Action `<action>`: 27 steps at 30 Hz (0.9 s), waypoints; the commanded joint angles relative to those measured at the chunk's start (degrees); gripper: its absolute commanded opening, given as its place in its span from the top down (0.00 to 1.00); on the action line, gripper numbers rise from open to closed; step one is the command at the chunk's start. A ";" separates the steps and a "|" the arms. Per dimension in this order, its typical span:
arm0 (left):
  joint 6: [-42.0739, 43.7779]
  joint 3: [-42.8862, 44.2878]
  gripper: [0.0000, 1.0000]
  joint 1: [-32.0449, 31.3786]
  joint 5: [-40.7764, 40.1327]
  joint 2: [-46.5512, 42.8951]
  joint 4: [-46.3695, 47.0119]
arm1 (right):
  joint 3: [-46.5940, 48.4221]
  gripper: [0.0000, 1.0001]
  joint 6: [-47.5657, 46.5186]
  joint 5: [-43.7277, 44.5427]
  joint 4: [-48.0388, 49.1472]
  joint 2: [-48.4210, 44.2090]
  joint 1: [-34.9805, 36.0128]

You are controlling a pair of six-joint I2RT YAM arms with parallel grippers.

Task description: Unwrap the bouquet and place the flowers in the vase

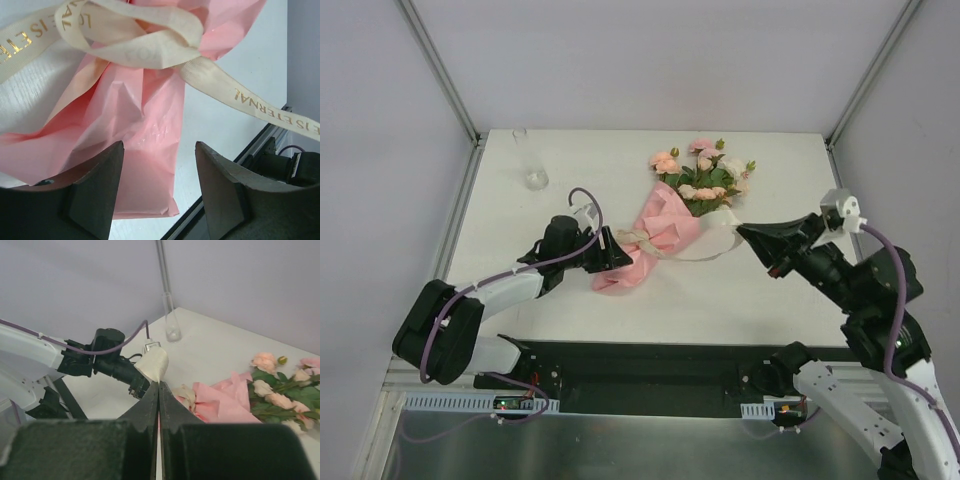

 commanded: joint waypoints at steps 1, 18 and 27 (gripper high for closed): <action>4.92 4.05 0.42 1.23 -2.40 -3.71 -6.26 | 3.42 0.99 -6.48 7.27 -8.83 -4.45 -0.11; 12.04 22.67 0.42 8.08 1.66 2.08 -28.57 | -11.60 1.00 2.57 -9.11 -2.25 20.86 9.99; 21.52 25.49 0.32 8.70 -15.32 5.24 -41.32 | -15.04 1.00 2.93 8.14 -9.97 18.14 10.00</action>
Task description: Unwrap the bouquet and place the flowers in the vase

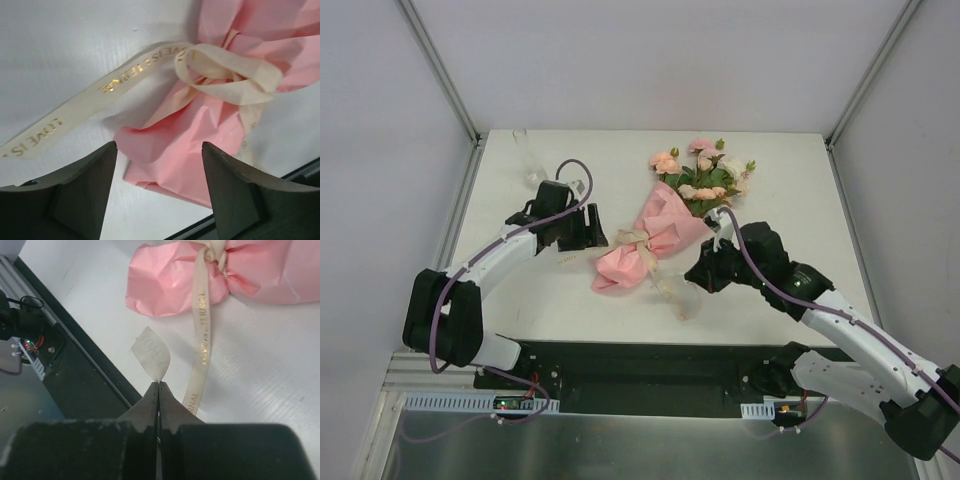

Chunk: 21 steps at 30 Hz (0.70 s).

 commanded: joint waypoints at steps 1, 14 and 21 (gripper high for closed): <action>9.65 4.41 0.34 0.11 -10.16 2.32 -9.92 | 0.40 1.00 -1.01 7.21 -3.89 -1.93 0.08; 14.07 9.42 0.30 -5.78 -26.42 14.01 -13.98 | -4.08 0.99 1.36 10.38 0.06 -8.35 -0.28; 12.14 10.39 0.31 -6.48 -27.75 19.72 -13.63 | -4.52 0.99 0.57 10.29 0.59 -8.97 -0.45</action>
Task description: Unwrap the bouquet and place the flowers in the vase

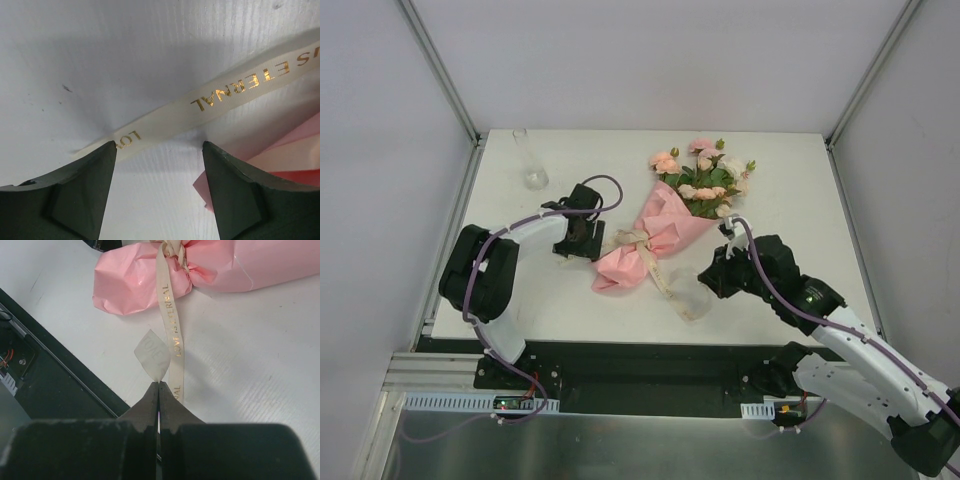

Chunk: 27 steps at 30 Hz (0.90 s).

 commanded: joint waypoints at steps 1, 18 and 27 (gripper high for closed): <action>-0.85 2.04 0.32 -0.82 -1.70 3.22 -1.28 | 0.18 1.00 0.31 0.54 2.91 -0.94 -0.39; -0.15 5.02 0.87 2.17 2.08 8.14 0.57 | -1.84 1.00 2.24 -3.94 6.34 2.75 -0.47; -3.91 5.20 1.00 2.61 -7.74 1.93 0.74 | -2.11 0.99 3.12 -4.73 7.57 4.15 -0.47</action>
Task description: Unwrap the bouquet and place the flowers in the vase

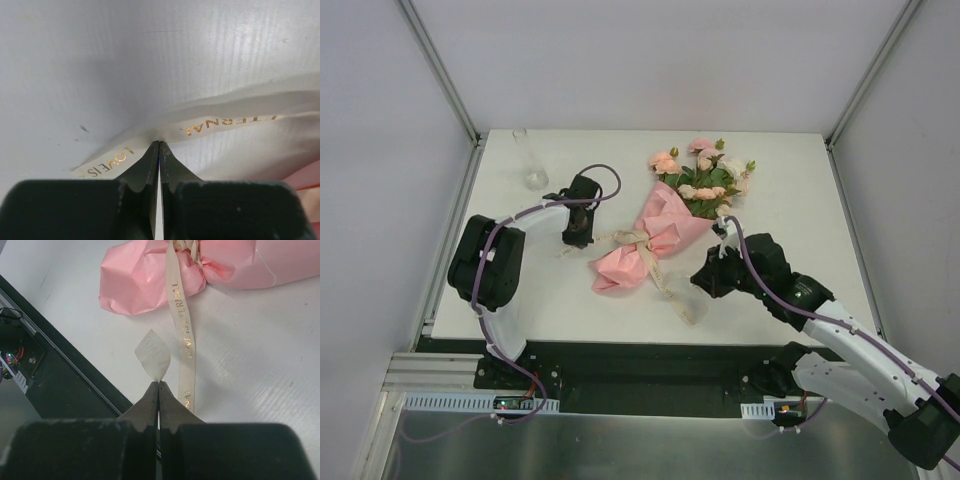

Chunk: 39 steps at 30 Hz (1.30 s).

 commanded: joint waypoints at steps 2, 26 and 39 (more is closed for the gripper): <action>-3.93 -0.28 1.00 0.40 -10.00 -6.79 -2.10 | -0.12 0.99 1.11 -2.09 3.15 1.60 -0.17; -4.82 10.17 1.00 7.08 -13.95 -43.53 -0.96 | 1.37 1.00 0.05 -8.42 5.08 8.10 0.53; 6.52 11.50 1.00 7.08 -28.79 -51.19 -0.96 | 6.82 1.00 -1.53 -30.39 15.63 14.42 6.94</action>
